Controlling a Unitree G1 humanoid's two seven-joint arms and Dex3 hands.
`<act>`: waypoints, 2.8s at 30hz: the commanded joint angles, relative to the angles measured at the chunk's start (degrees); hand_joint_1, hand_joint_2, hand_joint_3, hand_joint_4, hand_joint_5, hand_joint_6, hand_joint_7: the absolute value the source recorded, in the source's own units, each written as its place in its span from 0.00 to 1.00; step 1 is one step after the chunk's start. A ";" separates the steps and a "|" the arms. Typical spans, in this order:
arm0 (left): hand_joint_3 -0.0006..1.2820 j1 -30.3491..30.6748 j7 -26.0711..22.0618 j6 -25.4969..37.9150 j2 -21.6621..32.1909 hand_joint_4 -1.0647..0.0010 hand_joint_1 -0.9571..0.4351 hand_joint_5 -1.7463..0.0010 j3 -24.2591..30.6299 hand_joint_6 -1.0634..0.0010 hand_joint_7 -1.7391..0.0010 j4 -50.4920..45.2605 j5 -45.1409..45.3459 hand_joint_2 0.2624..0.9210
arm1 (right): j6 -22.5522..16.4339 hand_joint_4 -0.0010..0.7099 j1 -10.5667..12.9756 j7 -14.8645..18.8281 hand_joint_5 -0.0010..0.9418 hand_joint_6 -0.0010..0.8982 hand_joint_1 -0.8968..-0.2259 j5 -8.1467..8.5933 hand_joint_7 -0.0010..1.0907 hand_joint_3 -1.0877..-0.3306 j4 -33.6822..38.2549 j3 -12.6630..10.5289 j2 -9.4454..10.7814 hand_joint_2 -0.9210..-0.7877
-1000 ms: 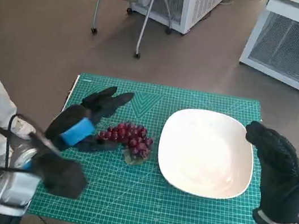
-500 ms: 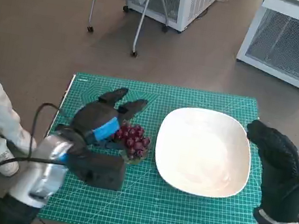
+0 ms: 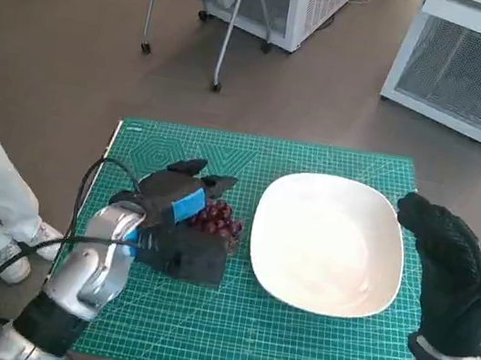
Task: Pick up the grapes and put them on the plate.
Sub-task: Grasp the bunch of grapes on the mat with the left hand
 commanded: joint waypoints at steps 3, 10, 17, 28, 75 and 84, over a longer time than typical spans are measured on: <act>0.00 -5.15 -0.93 2.96 -1.64 0.93 0.55 1.00 -2.73 0.71 1.00 9.09 0.33 0.70 | 0.44 0.74 0.69 0.22 0.00 0.21 0.60 0.28 0.53 0.76 0.83 -0.07 0.09 0.00; 0.00 -9.57 0.24 4.68 -3.65 0.94 0.55 1.00 -5.91 0.72 1.00 19.33 1.01 0.71 | 0.04 0.74 0.82 0.53 0.00 0.21 0.60 0.50 0.53 0.76 1.25 -0.32 -0.03 0.00; 0.00 -12.18 3.18 3.59 -5.50 0.93 0.55 1.00 -7.15 0.73 1.00 27.10 -0.28 0.71 | -0.77 0.74 0.57 0.70 0.00 0.20 0.60 0.39 0.52 0.76 2.17 -0.55 -0.22 0.00; 0.00 -14.18 6.82 -0.15 -6.70 0.93 0.55 1.00 -8.27 0.72 1.00 33.75 -1.83 0.71 | -0.94 0.74 0.32 1.04 0.00 0.20 0.60 0.67 0.52 0.76 2.59 -0.45 -0.28 0.00; 0.01 -19.97 17.89 -6.49 -11.74 0.86 0.54 0.99 -12.52 0.72 1.00 52.60 -2.42 0.74 | -0.58 0.75 0.52 1.64 0.00 0.21 0.61 1.09 0.53 0.74 2.44 -0.54 -0.43 0.00; 0.05 -19.49 23.67 -8.20 -11.70 0.49 0.68 0.79 -13.85 0.46 0.79 52.90 -1.35 0.92 | -0.65 0.75 0.58 1.41 0.00 0.21 0.62 0.88 0.54 0.74 2.27 -0.46 -0.28 0.00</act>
